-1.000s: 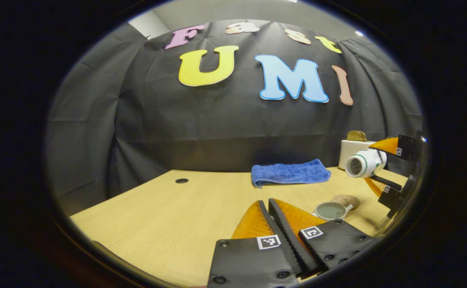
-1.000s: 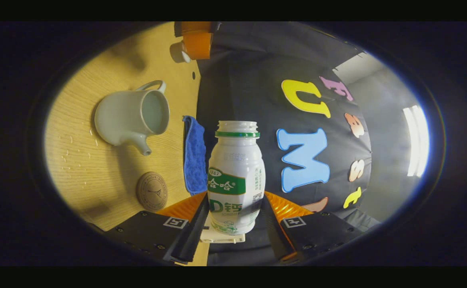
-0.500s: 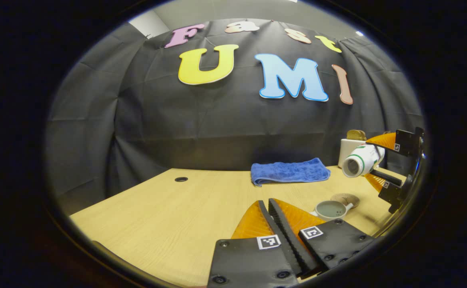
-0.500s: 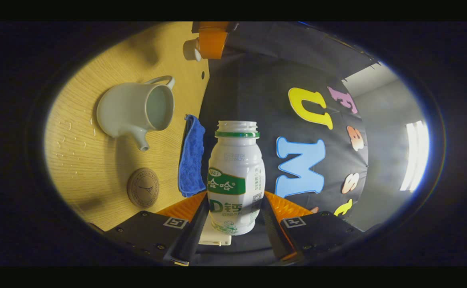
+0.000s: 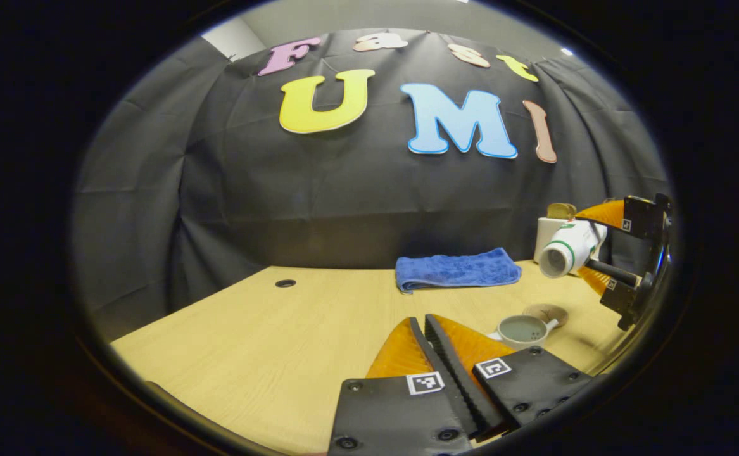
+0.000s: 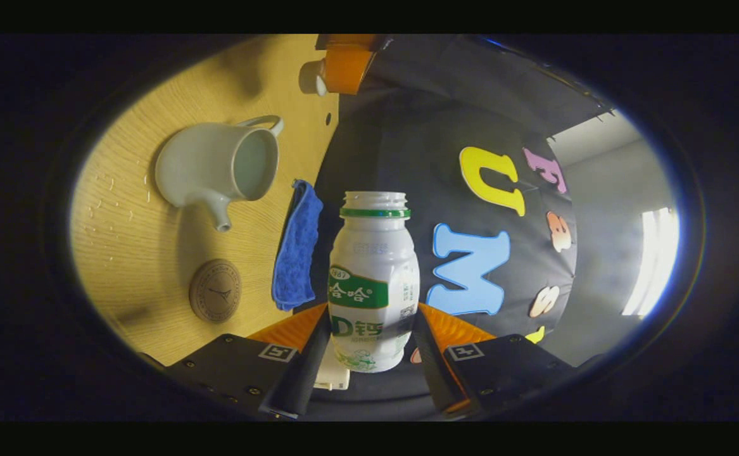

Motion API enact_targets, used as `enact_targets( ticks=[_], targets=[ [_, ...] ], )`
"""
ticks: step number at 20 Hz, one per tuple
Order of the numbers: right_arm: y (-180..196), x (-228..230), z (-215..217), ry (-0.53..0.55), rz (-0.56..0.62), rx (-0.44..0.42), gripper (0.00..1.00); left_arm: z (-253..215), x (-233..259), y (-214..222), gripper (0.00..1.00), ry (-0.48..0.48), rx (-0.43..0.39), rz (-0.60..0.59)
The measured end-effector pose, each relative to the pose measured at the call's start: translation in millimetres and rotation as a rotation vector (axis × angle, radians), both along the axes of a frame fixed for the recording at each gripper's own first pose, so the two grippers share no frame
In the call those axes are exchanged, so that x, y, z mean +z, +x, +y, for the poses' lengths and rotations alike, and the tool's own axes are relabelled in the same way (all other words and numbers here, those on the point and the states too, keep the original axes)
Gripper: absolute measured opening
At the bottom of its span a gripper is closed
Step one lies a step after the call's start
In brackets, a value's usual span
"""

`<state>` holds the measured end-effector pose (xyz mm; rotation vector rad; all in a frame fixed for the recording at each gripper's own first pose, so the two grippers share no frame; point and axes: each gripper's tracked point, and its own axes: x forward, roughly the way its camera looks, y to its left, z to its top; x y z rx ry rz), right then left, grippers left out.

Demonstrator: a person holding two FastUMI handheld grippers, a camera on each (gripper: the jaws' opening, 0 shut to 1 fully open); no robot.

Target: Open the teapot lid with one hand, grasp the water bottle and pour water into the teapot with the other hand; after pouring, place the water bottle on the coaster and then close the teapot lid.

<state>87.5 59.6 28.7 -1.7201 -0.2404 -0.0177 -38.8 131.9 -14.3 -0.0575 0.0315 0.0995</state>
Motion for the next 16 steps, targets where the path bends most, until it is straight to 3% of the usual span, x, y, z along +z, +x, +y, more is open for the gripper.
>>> enact_targets(
  ticks=[1, 2, 3, 4, 6, 7, 8, 9, 16],
  targets=[
    [-0.6, 0.3, 0.6, -0.010, -0.004, 0.002, 0.71, -0.6, -1.6, 0.4, 0.06, 0.000, 0.000, 0.001],
    [-1.4, 0.5, 1.9, -0.019, -0.008, 0.004, 0.71, -0.7, -1.4, 0.6, 1.00, 0.000, -0.001, 0.001],
    [-1.8, 0.3, 2.0, -0.025, -0.009, 0.006, 0.71, -1.1, -1.7, 0.6, 1.00, 0.000, -0.001, 0.002],
    [-1.9, 1.0, 2.1, -0.028, -0.010, 0.006, 0.71, -1.1, -1.3, 0.1, 0.06, -0.001, -0.002, 0.002],
    [-1.6, 1.6, 1.9, -0.033, -0.013, 0.008, 0.71, -1.3, -2.2, -0.3, 0.06, 0.000, -0.003, 0.002],
    [-2.1, 1.8, 2.2, -0.035, -0.014, 0.008, 0.71, -1.0, -1.7, -0.9, 1.00, -0.001, -0.004, 0.002],
    [-1.4, 1.5, 2.5, -0.035, -0.014, 0.010, 0.71, -1.3, -1.3, -0.4, 1.00, -0.001, -0.006, 0.003],
    [-1.4, 2.1, 2.5, -0.037, -0.017, 0.011, 0.71, -1.6, -2.1, -0.4, 0.06, 0.000, -0.006, 0.004],
    [-2.5, 5.9, 3.5, -0.062, -0.036, 0.020, 0.71, -4.4, -2.9, 1.0, 0.06, 0.001, -0.013, 0.008]
  ],
)
